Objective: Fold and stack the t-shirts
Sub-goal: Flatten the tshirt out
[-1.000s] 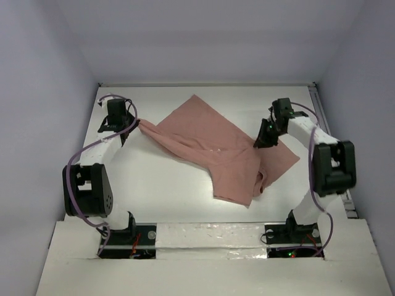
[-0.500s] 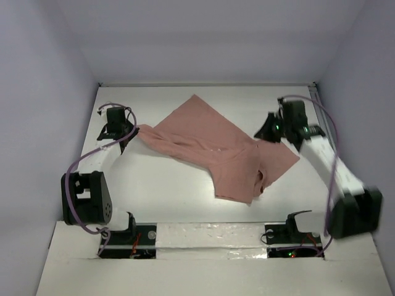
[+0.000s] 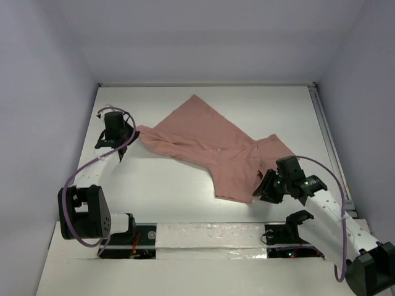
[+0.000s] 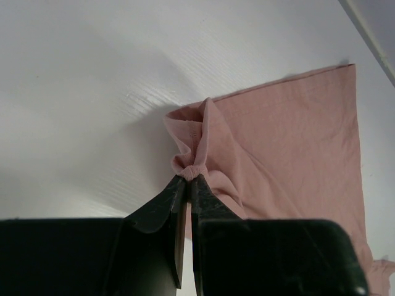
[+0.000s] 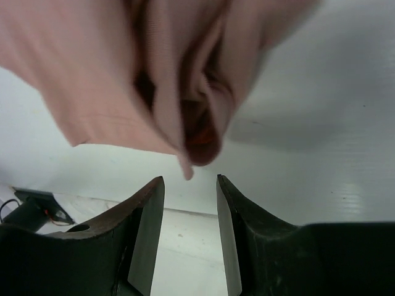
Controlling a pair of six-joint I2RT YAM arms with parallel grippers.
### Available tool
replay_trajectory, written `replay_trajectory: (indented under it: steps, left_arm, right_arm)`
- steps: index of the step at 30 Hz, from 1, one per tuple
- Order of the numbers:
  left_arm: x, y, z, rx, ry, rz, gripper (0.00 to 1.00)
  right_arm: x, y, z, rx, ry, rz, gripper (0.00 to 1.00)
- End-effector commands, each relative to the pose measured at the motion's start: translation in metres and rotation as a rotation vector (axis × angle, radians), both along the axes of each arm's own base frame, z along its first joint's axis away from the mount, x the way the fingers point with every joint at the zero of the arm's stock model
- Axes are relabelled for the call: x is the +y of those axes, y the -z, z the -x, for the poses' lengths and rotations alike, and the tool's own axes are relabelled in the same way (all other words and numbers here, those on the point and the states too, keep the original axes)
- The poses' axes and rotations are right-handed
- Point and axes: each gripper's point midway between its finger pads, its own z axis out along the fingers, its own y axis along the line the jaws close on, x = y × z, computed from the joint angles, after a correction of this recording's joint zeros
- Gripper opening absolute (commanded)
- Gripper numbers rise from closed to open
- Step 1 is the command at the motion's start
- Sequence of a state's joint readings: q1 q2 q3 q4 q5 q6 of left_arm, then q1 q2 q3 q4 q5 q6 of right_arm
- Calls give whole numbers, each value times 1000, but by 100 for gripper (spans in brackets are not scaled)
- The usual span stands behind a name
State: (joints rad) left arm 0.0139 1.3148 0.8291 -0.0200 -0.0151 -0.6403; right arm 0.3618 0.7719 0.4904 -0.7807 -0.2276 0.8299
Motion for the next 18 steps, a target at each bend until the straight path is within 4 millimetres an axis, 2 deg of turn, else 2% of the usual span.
replay_trajectory:
  steps: [1,5,10,18]
  left_arm:
    - [-3,-12,4,-48,4,12,0]
    - [-2,-8,9,-43,-1,8,0]
    - [-6,-2,13,-34,4,20,0]
    - [-5,4,17,-24,1,13,0]
  right_arm:
    - [0,19,10,61,56,-15,45]
    - [6,19,11,52,40,-52,45]
    - [12,28,17,72,24,-87,45]
    - [27,25,-1,18,11,-145,45]
